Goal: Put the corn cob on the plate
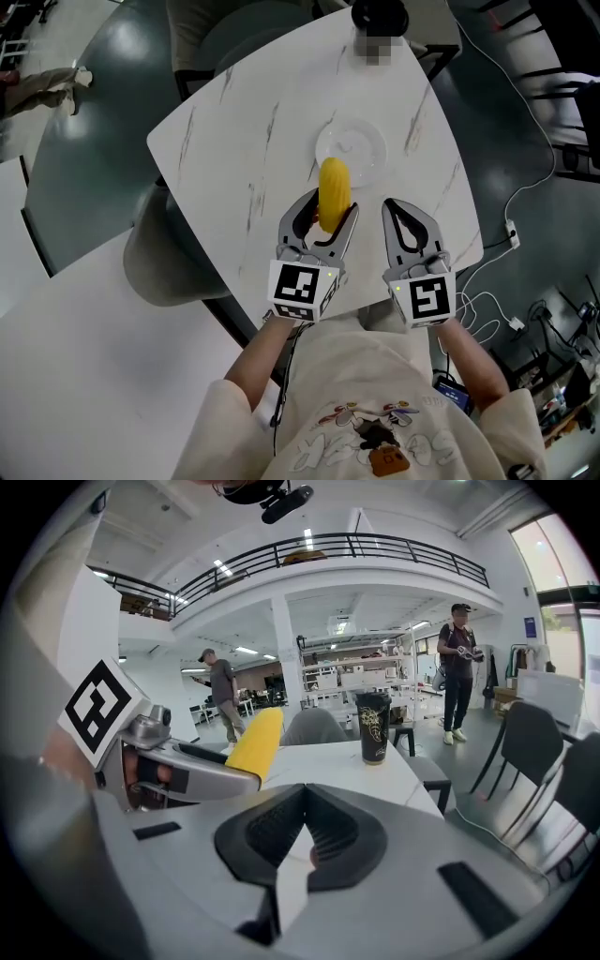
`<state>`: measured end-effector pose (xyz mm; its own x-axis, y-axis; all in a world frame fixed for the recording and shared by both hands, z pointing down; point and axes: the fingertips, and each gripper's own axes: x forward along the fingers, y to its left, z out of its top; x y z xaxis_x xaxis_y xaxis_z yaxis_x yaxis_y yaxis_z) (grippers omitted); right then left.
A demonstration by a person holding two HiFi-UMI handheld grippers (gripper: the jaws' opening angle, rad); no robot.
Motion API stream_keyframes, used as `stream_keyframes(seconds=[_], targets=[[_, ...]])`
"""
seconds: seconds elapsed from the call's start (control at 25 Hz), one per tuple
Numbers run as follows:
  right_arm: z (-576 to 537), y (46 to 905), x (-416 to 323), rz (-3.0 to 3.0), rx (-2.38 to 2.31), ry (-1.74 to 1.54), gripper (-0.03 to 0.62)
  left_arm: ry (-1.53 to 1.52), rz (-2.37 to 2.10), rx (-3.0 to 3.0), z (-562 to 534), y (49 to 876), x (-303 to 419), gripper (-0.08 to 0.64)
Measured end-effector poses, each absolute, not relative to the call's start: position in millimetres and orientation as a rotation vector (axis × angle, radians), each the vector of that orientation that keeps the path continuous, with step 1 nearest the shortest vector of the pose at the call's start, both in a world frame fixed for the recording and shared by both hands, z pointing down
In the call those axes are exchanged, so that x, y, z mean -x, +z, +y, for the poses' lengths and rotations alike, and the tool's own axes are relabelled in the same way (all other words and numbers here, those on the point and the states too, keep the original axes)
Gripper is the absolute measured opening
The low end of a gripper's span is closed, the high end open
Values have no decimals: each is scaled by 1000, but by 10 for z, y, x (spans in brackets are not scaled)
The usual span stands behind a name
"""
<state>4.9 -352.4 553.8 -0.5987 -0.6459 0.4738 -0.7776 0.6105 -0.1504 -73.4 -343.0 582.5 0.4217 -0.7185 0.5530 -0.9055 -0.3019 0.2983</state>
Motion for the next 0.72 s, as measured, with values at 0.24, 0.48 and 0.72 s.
stream_keyframes(seconds=[0.24,0.48,0.72], targets=[[-3637,5689,-22,-2457,-1114,458,5,475,-1353,-2105,-3570,6053,747,259],[-3743,5839,-38,-2446,-1111,451,5,527,-1349,-2078,-3721,6288,747,259],[-3802,5922,-62,-2441,-1117,488,5,598,-1328,-2052,-3870,6501,693,259]])
